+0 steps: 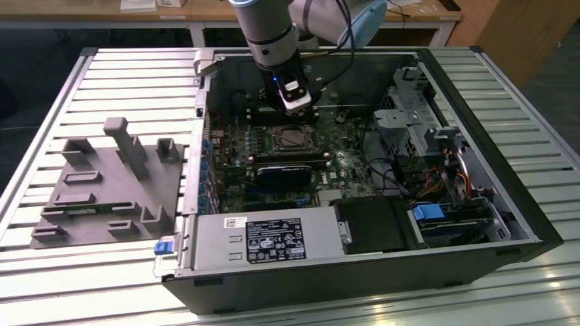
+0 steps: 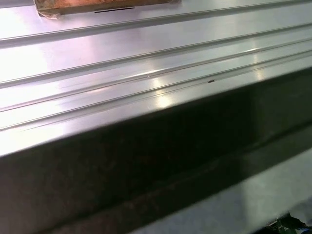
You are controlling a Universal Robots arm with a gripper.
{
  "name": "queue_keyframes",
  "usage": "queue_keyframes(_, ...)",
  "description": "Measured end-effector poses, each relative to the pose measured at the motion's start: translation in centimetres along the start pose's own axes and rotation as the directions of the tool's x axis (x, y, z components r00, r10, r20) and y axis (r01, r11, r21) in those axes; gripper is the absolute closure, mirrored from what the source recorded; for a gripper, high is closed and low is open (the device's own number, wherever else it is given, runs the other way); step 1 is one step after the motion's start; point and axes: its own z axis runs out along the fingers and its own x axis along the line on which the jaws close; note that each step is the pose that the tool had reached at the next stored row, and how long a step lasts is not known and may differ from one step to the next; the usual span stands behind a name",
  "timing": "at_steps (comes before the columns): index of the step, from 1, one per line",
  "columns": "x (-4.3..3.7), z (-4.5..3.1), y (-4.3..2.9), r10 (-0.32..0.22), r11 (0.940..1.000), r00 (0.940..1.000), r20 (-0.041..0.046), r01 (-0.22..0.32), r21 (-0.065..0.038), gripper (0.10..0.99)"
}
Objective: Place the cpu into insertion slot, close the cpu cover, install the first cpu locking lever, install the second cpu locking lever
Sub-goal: 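Install the first cpu locking lever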
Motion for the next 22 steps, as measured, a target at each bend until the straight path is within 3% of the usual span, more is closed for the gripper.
queue_keyframes(7,0.0,0.02,0.0,0.003,0.9999,1.0,-0.003,-0.003,-0.01,0.984)
queue_keyframes(22,0.06,0.28,-0.08,0.003,0.9999,1.0,-0.0032,-0.003,-0.01,0.984)
